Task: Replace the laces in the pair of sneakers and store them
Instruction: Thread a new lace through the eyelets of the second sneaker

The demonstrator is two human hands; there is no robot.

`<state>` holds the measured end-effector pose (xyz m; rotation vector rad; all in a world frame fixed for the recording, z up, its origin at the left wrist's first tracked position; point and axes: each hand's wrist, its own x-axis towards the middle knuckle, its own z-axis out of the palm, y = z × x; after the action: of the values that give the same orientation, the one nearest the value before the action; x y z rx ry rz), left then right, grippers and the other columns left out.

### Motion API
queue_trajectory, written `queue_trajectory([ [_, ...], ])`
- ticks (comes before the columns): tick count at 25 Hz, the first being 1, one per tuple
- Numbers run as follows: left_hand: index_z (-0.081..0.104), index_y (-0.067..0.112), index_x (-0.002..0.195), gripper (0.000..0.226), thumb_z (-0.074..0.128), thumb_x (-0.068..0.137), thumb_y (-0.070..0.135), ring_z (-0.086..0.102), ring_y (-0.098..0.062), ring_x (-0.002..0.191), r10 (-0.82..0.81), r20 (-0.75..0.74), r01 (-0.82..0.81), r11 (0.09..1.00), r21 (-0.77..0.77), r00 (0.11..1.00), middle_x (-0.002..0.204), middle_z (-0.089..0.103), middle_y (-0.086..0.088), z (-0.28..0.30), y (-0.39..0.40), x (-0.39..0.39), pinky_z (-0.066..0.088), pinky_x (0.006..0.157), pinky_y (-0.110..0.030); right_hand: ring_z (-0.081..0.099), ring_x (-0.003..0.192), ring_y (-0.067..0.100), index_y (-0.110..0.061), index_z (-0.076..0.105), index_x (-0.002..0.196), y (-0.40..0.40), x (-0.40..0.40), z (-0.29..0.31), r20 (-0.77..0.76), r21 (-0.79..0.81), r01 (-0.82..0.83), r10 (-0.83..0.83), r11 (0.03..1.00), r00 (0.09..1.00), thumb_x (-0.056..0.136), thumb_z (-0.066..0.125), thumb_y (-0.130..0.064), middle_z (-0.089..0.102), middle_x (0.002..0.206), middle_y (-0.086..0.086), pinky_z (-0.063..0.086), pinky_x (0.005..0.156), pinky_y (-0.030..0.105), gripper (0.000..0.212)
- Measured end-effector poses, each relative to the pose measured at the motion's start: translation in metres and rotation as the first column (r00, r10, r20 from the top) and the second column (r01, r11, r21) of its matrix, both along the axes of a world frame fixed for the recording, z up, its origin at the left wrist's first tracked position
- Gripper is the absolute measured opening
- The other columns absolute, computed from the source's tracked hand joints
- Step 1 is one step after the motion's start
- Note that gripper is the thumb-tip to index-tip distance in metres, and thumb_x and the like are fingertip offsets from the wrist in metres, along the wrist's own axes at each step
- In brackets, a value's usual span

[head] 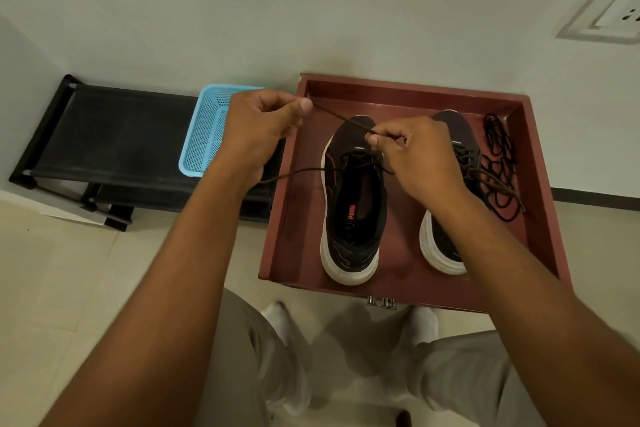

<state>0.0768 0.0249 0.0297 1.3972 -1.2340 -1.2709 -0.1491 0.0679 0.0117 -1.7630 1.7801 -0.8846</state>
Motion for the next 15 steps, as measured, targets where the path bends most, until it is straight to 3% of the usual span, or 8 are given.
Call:
queue_trajectory([
  [1, 0.073, 0.003, 0.099, 0.014, 0.075, 0.091, 0.015, 0.072, -0.020, 0.091, 0.034, -0.210, -0.020, 0.998, 0.068, 0.977, 0.096, 0.074, -0.012, 0.000, 0.000, -0.005, 0.059, 0.091, -0.036, 0.063, 0.061, 0.009, -0.018, 0.080, 0.087, 0.001, 0.003, -0.001, -0.004, 0.013, -0.024, 0.024, 1.000, 1.000, 0.097, 0.069, -0.021, 0.071, 0.069, -0.003, 0.051, 0.062, 0.027, 0.015],
  [3, 0.068, 0.007, 0.098, 0.005, 0.070, 0.094, 0.010, 0.072, -0.026, 0.102, 0.105, -0.557, 0.010, 0.980, 0.199, 0.824, 0.103, 0.074, -0.012, 0.003, 0.000, -0.019, 0.058, 0.097, -0.039, 0.068, 0.072, 0.024, -0.007, 0.078, 0.088, 0.001, 0.011, -0.003, -0.031, 0.010, -0.082, 0.082, 0.997, 0.996, 0.097, 0.068, -0.020, 0.073, 0.076, 0.009, 0.056, 0.072, 0.041, 0.019],
  [5, 0.065, 0.009, 0.095, 0.001, 0.065, 0.096, 0.008, 0.074, -0.024, 0.097, 0.160, -0.721, 0.063, 0.960, 0.272, 0.674, 0.098, 0.074, -0.008, 0.006, 0.001, -0.030, 0.058, 0.098, -0.041, 0.067, 0.080, 0.030, -0.003, 0.076, 0.091, 0.002, 0.019, -0.005, -0.054, 0.020, -0.132, 0.133, 0.991, 0.990, 0.097, 0.067, -0.020, 0.073, 0.083, 0.014, 0.054, 0.078, 0.048, 0.020],
  [7, 0.065, 0.007, 0.094, 0.004, 0.064, 0.097, 0.006, 0.071, -0.018, 0.082, 0.185, -0.779, 0.056, 0.961, 0.272, 0.599, 0.090, 0.073, -0.007, 0.010, -0.001, -0.031, 0.060, 0.092, -0.040, 0.067, 0.098, 0.022, -0.013, 0.079, 0.107, 0.004, 0.021, -0.004, -0.086, 0.024, -0.150, 0.152, 0.988, 0.985, 0.097, 0.069, -0.021, 0.077, 0.103, 0.003, 0.054, 0.091, 0.042, 0.016],
  [9, 0.066, 0.006, 0.099, 0.002, 0.063, 0.099, 0.007, 0.065, -0.012, 0.071, 0.168, -0.778, -0.019, 0.980, 0.198, 0.605, 0.091, 0.072, -0.007, 0.015, -0.005, -0.020, 0.060, 0.079, -0.031, 0.060, 0.117, 0.018, -0.021, 0.071, 0.125, 0.007, 0.014, 0.000, -0.116, -0.016, -0.096, 0.094, 0.995, 0.989, 0.095, 0.072, -0.024, 0.069, 0.124, -0.004, 0.048, 0.103, 0.036, 0.030],
  [11, 0.067, 0.006, 0.107, 0.008, 0.062, 0.101, 0.010, 0.056, -0.008, 0.063, 0.148, -0.709, -0.132, 0.988, 0.078, 0.689, 0.094, 0.071, -0.007, 0.019, -0.010, -0.003, 0.054, 0.068, -0.025, 0.057, 0.121, 0.016, -0.020, 0.065, 0.131, 0.009, 0.004, 0.003, -0.112, -0.044, 0.013, -0.018, 0.999, 0.994, 0.092, 0.076, -0.027, 0.063, 0.130, -0.004, 0.048, 0.106, 0.036, 0.041],
  [13, 0.070, 0.006, 0.112, 0.016, 0.062, 0.102, 0.015, 0.046, -0.009, 0.057, 0.198, -0.517, -0.292, 0.950, -0.106, 0.832, 0.094, 0.071, -0.006, 0.021, -0.015, 0.014, 0.045, 0.059, -0.024, 0.060, 0.113, 0.013, -0.017, 0.063, 0.131, 0.012, -0.005, 0.002, -0.082, -0.001, 0.109, -0.109, 0.994, 0.991, 0.090, 0.078, -0.027, 0.064, 0.125, -0.003, 0.050, 0.102, 0.032, 0.045],
  [15, 0.075, 0.006, 0.111, 0.021, 0.062, 0.101, 0.018, 0.050, -0.010, 0.058, 0.380, -0.203, -0.430, 0.816, -0.386, 0.903, 0.090, 0.074, -0.002, 0.021, -0.021, 0.024, 0.045, 0.060, -0.023, 0.062, 0.099, 0.010, -0.017, 0.063, 0.126, 0.017, -0.010, -0.001, -0.048, 0.112, 0.154, -0.149, 0.982, 0.988, 0.088, 0.081, -0.029, 0.065, 0.113, -0.004, 0.052, 0.090, 0.025, 0.043],
])
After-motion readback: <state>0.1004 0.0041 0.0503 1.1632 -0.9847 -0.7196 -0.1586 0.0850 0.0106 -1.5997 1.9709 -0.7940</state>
